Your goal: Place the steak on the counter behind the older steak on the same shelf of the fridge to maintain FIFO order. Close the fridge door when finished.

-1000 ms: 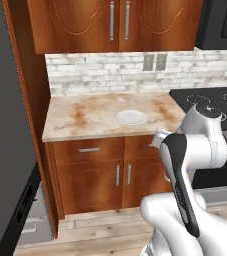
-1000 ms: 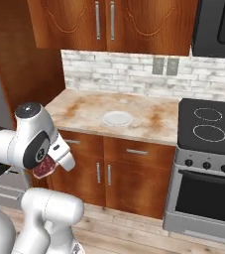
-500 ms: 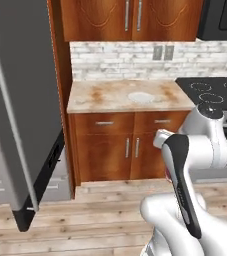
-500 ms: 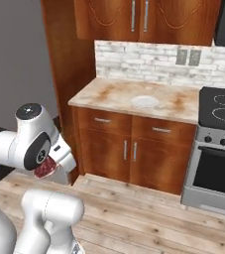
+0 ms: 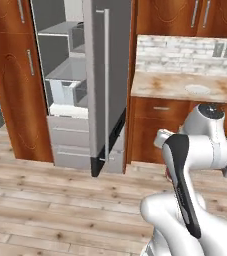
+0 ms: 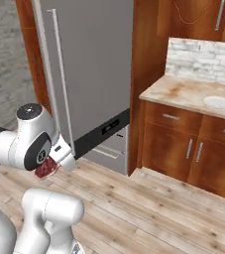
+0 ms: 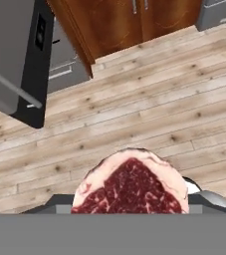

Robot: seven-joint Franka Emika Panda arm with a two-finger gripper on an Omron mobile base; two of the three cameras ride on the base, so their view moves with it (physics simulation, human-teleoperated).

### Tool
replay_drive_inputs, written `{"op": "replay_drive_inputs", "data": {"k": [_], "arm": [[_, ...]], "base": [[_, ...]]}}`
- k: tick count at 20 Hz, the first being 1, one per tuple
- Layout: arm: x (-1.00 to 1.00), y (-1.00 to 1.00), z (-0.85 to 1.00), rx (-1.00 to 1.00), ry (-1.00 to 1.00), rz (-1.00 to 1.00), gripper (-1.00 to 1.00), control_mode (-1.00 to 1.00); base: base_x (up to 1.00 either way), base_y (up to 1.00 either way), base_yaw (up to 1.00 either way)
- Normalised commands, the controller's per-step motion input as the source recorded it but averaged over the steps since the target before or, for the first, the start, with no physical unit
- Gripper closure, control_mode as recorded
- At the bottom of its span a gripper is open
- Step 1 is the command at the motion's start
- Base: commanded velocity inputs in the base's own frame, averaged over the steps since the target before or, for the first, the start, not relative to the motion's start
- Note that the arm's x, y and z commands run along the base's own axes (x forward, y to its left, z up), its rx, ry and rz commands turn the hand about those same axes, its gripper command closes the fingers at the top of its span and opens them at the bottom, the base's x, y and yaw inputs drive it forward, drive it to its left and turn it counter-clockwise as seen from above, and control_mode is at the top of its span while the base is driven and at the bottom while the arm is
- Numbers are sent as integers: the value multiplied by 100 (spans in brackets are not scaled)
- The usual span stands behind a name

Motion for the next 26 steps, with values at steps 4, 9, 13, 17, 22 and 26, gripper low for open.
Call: {"op": "replay_drive_inputs", "data": {"k": [4, 9, 13, 17, 22, 26], "arm": [[0, 0, 0, 0, 0, 0, 100, 100], [0, 0, 0, 0, 0, 0, 100, 100], [0, 0, 0, 0, 0, 0, 100, 100], [0, 0, 0, 0, 0, 0, 100, 100], [0, 0, 0, 0, 0, 0, 100, 100], [0, 0, 0, 0, 0, 0, 100, 100]], "base": [[-80, 63, 45], [-40, 80, 43], [20, 100, 28], [60, 100, 17], [68, 98, 2], [80, 91, -15]]}}
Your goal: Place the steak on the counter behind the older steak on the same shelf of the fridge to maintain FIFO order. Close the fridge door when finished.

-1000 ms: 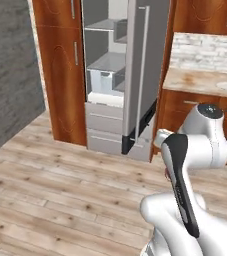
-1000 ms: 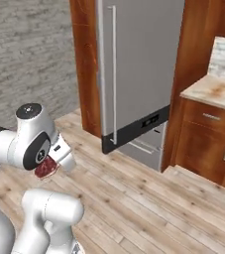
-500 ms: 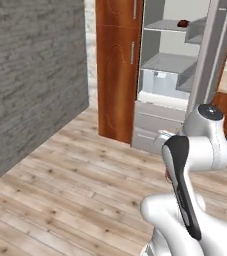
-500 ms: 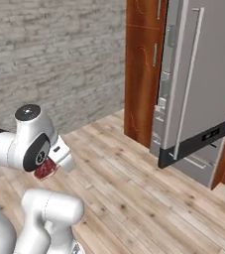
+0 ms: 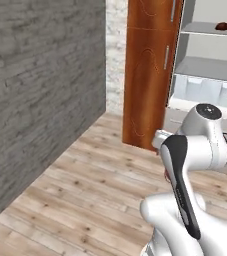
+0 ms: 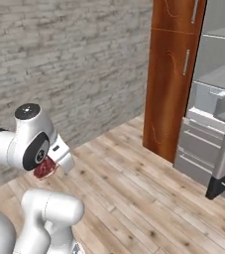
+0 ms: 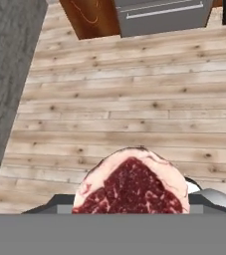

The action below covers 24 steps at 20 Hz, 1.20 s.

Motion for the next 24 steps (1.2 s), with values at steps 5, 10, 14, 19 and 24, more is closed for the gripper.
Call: {"op": "replay_drive_inputs", "data": {"k": [5, 10, 14, 19, 24], "arm": [[0, 0, 0, 0, 0, 0, 100, 100], [0, 0, 0, 0, 0, 0, 100, 100], [0, 0, 0, 0, 0, 0, 100, 100], [0, 0, 0, 0, 0, 0, 100, 100], [0, 0, 0, 0, 0, 0, 100, 100]], "base": [[91, 80, -45], [95, 49, -59], [100, 14, -55], [100, 0, -42], [100, -17, -29]]}}
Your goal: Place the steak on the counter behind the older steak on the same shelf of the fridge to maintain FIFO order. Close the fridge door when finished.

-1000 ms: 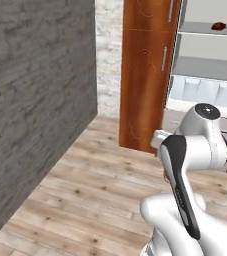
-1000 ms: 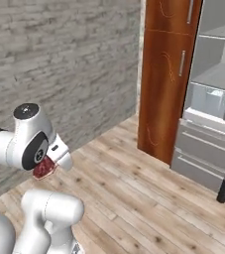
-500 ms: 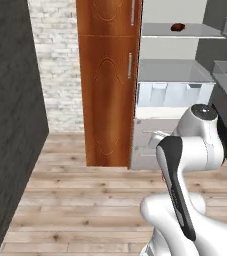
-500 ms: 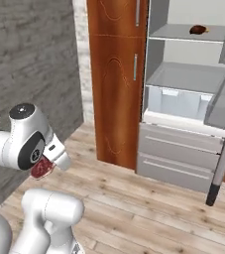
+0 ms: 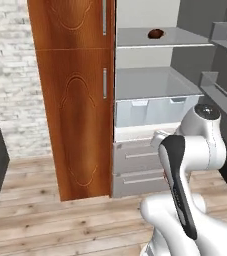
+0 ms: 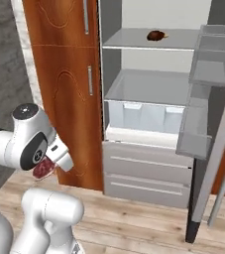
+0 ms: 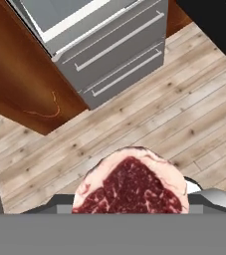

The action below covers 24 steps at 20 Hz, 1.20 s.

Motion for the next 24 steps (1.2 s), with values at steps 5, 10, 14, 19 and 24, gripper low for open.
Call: {"op": "replay_drive_inputs", "data": {"k": [5, 10, 14, 19, 24], "arm": [[0, 0, 0, 0, 0, 0, 100, 100], [0, 0, 0, 0, 0, 0, 100, 100], [0, 0, 0, 0, 0, 0, 100, 100], [0, 0, 0, 0, 0, 0, 100, 100], [0, 0, 0, 0, 0, 0, 100, 100]], "base": [[89, -23, -22], [65, -38, -15], [39, -63, -9], [75, -22, -4], [96, 1, 0]]}}
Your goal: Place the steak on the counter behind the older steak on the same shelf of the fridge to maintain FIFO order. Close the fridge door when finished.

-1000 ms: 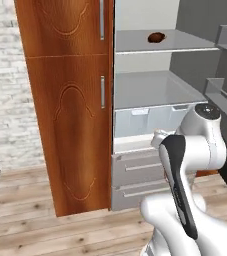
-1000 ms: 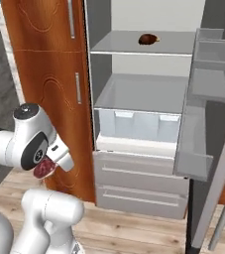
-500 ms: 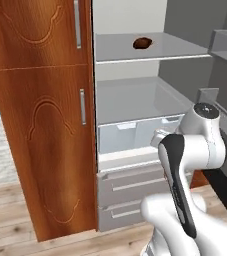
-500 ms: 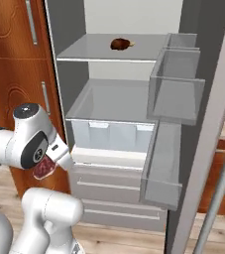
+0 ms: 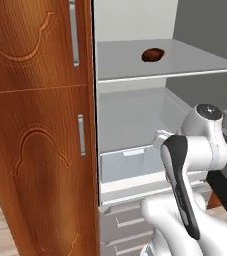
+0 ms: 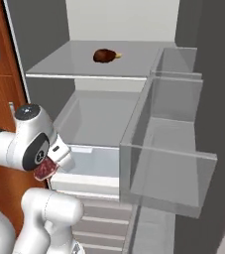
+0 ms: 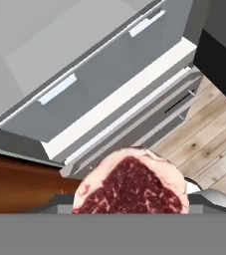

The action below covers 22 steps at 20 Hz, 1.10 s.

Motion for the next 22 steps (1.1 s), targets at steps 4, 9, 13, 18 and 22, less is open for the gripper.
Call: {"op": "replay_drive_inputs", "data": {"k": [4, 9, 13, 18, 22], "arm": [[0, 0, 0, 0, 0, 0, 100, 100], [0, 0, 0, 0, 0, 0, 100, 100], [0, 0, 0, 0, 0, 0, 100, 100], [0, 0, 0, 0, 0, 0, 100, 100], [9, 0, 7, 0, -4, 4, 100, -100]], "base": [[36, -49, 0], [57, -20, 3], [76, -6, 9], [57, -10, 14], [32, -3, 13]]}}
